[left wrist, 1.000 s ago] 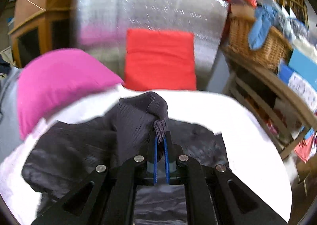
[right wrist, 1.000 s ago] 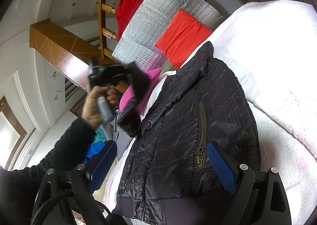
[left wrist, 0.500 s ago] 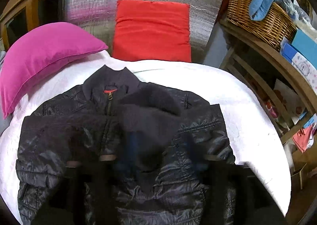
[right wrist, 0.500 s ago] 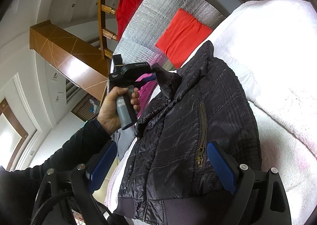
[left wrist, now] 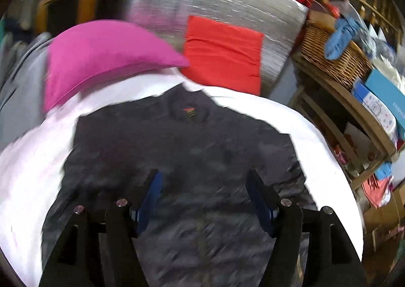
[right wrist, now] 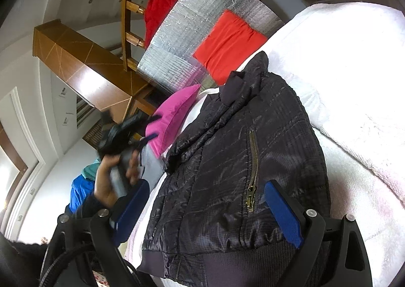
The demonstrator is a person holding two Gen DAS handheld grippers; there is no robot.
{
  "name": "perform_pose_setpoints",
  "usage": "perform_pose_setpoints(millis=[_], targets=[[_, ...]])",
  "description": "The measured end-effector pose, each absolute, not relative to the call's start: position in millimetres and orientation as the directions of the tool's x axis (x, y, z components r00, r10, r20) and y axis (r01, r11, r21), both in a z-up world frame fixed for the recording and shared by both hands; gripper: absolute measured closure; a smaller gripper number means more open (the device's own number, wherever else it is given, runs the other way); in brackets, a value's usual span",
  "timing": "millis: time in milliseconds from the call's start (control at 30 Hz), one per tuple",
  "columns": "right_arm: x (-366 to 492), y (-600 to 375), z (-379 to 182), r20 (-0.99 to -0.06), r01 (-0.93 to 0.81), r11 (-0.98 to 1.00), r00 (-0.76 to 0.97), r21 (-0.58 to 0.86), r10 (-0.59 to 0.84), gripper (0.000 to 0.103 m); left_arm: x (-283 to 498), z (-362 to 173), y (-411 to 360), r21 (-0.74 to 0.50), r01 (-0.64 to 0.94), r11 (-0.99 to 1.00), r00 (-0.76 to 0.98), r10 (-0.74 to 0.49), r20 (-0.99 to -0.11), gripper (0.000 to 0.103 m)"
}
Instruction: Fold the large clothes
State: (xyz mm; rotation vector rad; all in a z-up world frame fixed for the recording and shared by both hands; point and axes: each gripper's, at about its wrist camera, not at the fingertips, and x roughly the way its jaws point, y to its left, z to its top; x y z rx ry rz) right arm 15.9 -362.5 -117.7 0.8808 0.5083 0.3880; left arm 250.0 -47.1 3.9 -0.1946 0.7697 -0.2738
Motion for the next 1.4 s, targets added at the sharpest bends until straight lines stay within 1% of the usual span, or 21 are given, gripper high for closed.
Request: perform_pose_setpoints(millis=[200, 300, 400, 500, 600, 800, 1000, 1133, 1200, 1300, 1400], targets=[[19, -357, -118, -0.309, -0.082, 0.61, 0.804, 0.788, 0.508, 0.009, 182, -22, 23, -0.332, 0.08, 0.94, 0.715, -0.286, -0.638, 0.033], [20, -354, -118, -0.337, -0.063, 0.626, 0.799, 0.777, 0.498, 0.009, 155, -36, 45, -0.342, 0.05, 0.938, 0.715, -0.272, -0.644, 0.032], [18, -353, -118, -0.349, -0.053, 0.635, 0.798, 0.771, 0.491, 0.009, 136, -47, 64, -0.335, 0.009, 0.942, 0.706, -0.243, -0.666, 0.031], [16, -352, -118, -0.358, -0.048, 0.642, 0.796, 0.765, 0.487, 0.009, 120, -51, 78, -0.303, -0.016, 0.953, 0.707, -0.203, -0.677, 0.031], [16, -352, -118, -0.365, -0.047, 0.646, 0.792, 0.762, 0.489, 0.009, 106, -47, 91, -0.291, -0.044, 0.956, 0.721, -0.171, -0.671, 0.03], [11, -353, -119, -0.351, -0.054, 0.635, 0.796, 0.77, 0.493, 0.009, 94, -43, 100, -0.286, -0.064, 0.956, 0.724, -0.153, -0.672, 0.029], [14, -367, -121, -0.326, -0.034, 0.566, 0.787, 0.824, 0.523, 0.009, 100, -33, 90, -0.24, -0.043, 0.97, 0.724, -0.135, -0.677, 0.028], [39, -370, -102, -0.334, -0.042, 0.574, 0.777, 0.817, 0.533, 0.009, 116, -29, 88, -0.23, -0.044, 0.972, 0.735, -0.125, -0.667, 0.024], [65, -369, -88, -0.312, -0.071, 0.553, 0.763, 0.83, 0.566, 0.009, 132, -28, 86, -0.229, -0.04, 0.973, 0.744, -0.124, -0.657, 0.024], [113, -365, -67, -0.303, -0.1, 0.552, 0.748, 0.828, 0.59, 0.009, 161, -24, 84, -0.228, -0.047, 0.972, 0.761, -0.113, -0.638, 0.024], [171, -362, -61, -0.285, -0.078, 0.492, 0.732, 0.867, 0.619, 0.009, 194, -22, 84, -0.256, -0.065, 0.964, 0.772, -0.114, -0.625, 0.024]])
